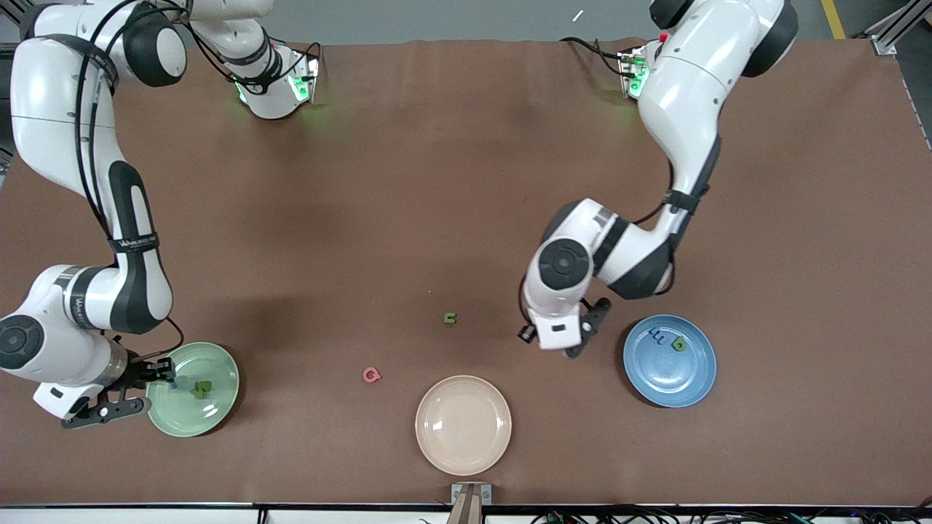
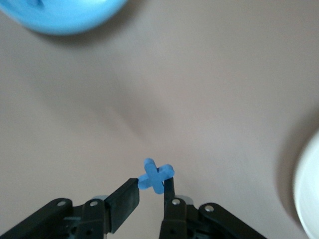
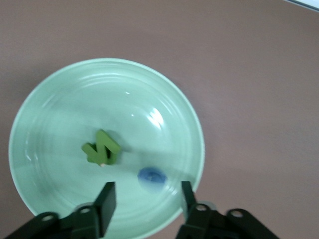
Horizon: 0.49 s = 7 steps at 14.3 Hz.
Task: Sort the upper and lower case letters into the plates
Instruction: 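Drop the letters on the green plate while the left gripper drops cross on blue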
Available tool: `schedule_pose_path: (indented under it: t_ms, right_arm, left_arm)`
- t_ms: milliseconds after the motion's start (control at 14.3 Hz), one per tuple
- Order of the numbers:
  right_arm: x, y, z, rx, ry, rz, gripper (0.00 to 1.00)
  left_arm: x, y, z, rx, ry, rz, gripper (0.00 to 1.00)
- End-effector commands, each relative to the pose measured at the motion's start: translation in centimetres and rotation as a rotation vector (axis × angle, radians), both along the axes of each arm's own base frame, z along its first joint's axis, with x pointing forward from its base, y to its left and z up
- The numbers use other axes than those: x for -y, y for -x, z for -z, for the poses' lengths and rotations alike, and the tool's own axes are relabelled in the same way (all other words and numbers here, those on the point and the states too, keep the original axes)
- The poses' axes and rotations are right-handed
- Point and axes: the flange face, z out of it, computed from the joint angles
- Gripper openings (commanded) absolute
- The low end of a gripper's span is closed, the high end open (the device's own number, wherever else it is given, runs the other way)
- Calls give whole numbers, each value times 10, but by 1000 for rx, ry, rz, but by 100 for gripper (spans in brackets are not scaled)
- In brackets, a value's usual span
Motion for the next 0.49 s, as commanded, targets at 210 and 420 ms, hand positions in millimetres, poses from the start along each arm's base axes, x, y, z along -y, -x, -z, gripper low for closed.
schedule_pose_path:
  t_ms: [210,420]
  right_arm:
    - [-91,-2,-3,37,-56,174,100]
    - [-176,2,-2,69,-90,384,100]
  left_arm:
    - [-144,1,18,20,-10,172,1]
    - [-218,2,51,21,9,249,4]
